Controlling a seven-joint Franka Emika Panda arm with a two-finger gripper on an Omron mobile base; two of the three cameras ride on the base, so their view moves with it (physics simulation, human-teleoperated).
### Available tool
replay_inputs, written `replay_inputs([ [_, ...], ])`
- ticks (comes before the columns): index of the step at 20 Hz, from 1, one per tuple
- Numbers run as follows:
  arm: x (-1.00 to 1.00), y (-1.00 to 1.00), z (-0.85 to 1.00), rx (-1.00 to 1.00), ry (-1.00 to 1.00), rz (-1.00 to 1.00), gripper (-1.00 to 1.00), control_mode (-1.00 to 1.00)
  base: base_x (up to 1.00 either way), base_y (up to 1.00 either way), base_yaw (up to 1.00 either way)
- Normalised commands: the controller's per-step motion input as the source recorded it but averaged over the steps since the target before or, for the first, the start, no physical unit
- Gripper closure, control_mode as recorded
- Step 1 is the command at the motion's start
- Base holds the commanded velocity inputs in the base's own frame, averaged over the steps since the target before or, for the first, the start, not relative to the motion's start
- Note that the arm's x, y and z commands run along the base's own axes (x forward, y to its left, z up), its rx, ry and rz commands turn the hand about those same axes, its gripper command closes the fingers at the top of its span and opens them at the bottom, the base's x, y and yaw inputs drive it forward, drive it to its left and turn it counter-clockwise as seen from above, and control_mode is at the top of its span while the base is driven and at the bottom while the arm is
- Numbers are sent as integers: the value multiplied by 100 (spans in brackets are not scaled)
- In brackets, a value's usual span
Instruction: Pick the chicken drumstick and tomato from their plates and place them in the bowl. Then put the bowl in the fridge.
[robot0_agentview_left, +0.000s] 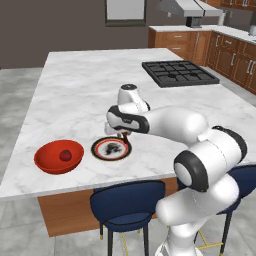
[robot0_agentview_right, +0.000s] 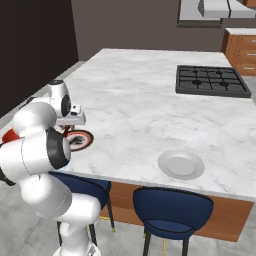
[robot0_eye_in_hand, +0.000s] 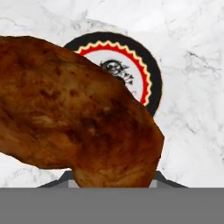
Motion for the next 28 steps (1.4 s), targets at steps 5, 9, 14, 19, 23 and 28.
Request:
replay_inputs([
  [5, 0, 78, 0, 0, 0, 9, 100, -100, 0, 0, 0],
  [9, 0, 72, 0, 0, 0, 14, 100, -100, 0, 0, 0],
  [14, 0, 70, 0, 0, 0, 14, 100, -100, 0, 0, 0],
  [19, -1, 70, 0, 0, 0, 13, 100, -100, 0, 0, 0],
  [23, -5, 60, -2, 0, 1, 10, 100, -100, 0, 0, 0],
  [28, 0, 47, -17, 0, 0, 6, 100, -100, 0, 0, 0],
])
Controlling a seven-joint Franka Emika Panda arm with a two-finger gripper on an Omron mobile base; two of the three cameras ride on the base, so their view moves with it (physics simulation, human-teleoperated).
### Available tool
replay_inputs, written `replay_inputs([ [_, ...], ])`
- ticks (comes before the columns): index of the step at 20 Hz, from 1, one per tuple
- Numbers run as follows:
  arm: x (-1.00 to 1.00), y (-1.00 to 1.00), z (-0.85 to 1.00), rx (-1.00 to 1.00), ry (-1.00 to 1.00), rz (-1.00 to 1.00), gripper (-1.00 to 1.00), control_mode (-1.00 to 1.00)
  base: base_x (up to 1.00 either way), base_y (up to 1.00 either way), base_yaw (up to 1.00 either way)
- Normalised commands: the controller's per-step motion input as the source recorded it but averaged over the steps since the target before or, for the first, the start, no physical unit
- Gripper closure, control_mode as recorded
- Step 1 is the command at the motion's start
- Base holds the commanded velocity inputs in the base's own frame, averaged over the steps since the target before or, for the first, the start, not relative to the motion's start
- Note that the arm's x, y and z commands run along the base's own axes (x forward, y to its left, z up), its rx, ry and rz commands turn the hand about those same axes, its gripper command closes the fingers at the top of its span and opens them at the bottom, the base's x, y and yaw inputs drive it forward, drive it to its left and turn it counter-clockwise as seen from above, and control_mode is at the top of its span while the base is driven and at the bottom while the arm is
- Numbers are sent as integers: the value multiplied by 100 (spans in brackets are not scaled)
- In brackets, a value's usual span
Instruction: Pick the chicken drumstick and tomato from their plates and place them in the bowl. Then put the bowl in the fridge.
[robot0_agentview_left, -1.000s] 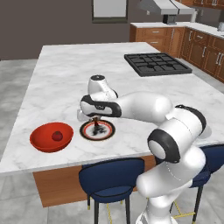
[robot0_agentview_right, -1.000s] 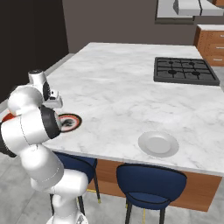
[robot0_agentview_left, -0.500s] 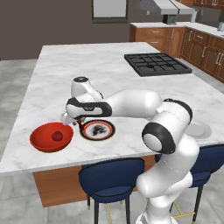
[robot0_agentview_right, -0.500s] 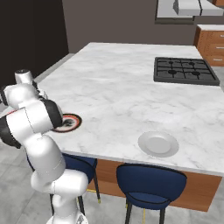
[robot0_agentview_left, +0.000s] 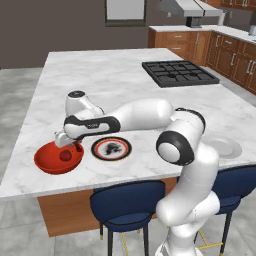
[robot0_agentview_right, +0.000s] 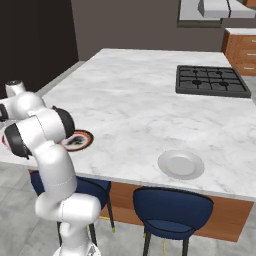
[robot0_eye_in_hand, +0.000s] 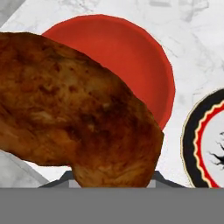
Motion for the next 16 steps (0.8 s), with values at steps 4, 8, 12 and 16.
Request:
replay_inputs([
  [4, 0, 42, -30, 0, 0, 3, 100, -100, 0, 0, 0],
  [8, 7, 39, -28, 0, 0, 0, 100, -100, 0, 0, 0],
  [12, 15, 38, -10, 3, 0, 0, 100, -100, 0, 0, 0],
  [16, 8, 35, -9, 2, 1, 0, 100, -100, 0, 0, 0],
])
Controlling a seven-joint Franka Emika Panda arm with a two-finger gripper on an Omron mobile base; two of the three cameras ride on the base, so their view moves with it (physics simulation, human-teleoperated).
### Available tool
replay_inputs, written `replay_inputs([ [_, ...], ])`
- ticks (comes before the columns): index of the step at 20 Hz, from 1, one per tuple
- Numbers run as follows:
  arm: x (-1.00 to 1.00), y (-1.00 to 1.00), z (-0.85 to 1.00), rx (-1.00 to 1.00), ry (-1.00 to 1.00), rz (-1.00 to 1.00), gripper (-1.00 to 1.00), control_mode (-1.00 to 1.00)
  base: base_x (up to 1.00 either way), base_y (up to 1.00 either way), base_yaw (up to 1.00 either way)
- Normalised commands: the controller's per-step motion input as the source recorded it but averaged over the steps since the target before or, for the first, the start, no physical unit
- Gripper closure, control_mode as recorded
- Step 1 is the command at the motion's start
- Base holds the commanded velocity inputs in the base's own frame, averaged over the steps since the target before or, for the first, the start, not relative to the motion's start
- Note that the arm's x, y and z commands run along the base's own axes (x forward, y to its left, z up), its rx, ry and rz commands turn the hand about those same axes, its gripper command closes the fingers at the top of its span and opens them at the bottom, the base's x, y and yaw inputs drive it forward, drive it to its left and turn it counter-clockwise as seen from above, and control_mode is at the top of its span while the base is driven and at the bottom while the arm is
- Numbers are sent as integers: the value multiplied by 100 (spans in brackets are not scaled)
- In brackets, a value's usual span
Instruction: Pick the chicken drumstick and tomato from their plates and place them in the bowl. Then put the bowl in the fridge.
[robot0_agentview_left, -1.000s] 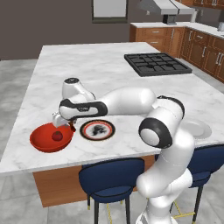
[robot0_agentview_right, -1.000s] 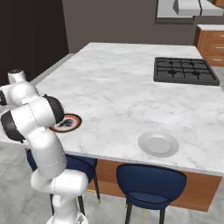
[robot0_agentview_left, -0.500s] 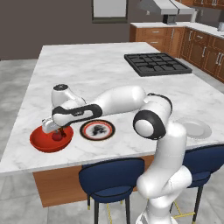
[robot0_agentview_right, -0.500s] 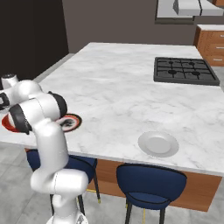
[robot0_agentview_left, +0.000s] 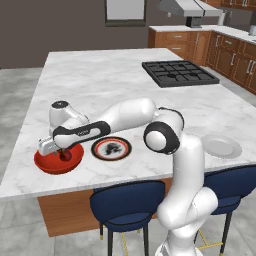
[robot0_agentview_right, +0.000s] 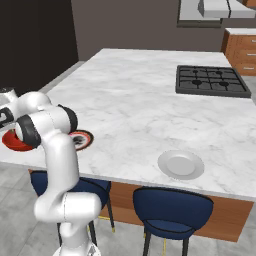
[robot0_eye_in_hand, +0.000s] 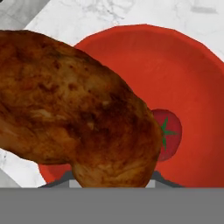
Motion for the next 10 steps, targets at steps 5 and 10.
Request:
replay_inputs([
  [5, 4, 25, -23, 0, 4, 0, 100, -100, 0, 0, 0],
  [10, 11, 11, -33, 0, 3, 0, 100, -100, 0, 0, 0],
])
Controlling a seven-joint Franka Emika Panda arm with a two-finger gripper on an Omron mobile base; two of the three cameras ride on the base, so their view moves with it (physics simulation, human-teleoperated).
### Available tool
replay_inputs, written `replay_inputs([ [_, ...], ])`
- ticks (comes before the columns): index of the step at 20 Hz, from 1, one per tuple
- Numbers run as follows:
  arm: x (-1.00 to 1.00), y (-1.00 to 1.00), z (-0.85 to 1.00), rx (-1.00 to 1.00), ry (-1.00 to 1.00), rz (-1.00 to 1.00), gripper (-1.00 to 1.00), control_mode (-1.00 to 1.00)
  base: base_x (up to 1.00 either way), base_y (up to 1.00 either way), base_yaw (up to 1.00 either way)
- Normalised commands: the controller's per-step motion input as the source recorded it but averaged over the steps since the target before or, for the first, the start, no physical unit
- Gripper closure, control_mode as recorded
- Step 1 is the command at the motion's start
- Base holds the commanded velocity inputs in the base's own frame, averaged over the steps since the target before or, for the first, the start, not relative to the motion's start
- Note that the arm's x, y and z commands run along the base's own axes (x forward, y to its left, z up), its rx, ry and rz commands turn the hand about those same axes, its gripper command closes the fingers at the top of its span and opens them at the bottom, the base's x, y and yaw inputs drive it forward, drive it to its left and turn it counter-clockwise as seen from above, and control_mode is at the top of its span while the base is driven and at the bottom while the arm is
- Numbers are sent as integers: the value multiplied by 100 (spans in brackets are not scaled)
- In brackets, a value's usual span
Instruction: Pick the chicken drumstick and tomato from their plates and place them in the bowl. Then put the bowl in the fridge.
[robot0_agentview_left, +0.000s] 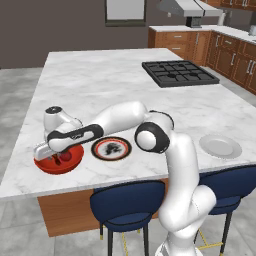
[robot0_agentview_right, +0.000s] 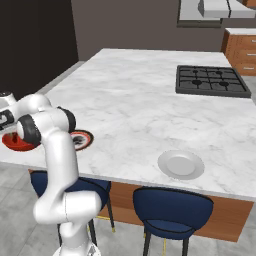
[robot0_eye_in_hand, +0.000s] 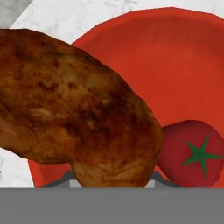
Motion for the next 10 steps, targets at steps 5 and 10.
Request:
replay_inputs([
  [5, 24, 1, -29, 0, 0, 0, 100, -100, 0, 0, 0],
  [10, 18, 0, -22, 0, 0, 0, 100, -100, 0, 0, 0],
])
